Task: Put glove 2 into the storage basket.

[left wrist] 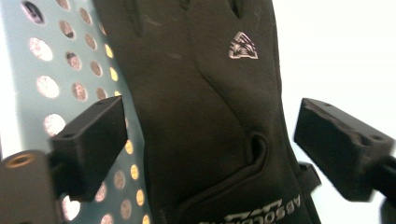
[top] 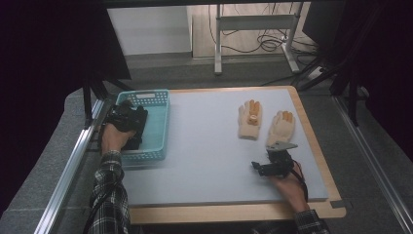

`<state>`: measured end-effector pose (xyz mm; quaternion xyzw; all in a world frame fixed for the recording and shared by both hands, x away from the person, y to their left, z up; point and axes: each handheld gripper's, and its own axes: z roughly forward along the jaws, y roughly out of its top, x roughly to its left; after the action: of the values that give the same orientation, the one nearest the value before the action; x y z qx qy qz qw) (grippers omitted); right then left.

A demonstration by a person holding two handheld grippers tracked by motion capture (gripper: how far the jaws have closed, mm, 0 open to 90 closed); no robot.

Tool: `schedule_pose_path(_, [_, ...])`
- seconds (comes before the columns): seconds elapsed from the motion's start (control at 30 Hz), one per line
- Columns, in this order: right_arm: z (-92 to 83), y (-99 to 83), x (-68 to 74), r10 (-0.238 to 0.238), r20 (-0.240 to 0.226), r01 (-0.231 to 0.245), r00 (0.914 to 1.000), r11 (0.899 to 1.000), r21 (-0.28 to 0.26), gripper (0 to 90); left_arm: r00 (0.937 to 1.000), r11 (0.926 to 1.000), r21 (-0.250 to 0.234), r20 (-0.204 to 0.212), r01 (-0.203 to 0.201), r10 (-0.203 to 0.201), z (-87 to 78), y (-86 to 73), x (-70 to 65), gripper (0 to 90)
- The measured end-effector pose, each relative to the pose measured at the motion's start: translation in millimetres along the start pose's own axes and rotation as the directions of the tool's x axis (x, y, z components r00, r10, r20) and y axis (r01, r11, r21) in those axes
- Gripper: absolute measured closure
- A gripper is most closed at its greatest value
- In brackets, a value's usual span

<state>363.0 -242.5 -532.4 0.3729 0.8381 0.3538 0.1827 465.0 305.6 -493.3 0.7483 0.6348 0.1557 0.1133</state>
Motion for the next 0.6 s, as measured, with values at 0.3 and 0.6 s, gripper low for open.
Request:
schedule_pose_path(0.3, [-0.1, 0.0, 0.1, -0.001, 0.0, 0.001, 1.0, 1.0, 0.0, 16.9, 0.9958, 0.9936, -0.107, 0.088, 0.036, -0.026, -24.4, -5.8, 6.5, 4.0])
schedule_pose_path(0.6, [0.0, 0.0, 0.2, -0.002, 0.002, 0.002, 1.0, 1.0, 0.0, 16.9, 0.9869, 0.9792, -0.203, 0.156, -0.008, 0.041, -44.3, -8.0, -7.0, 1.3])
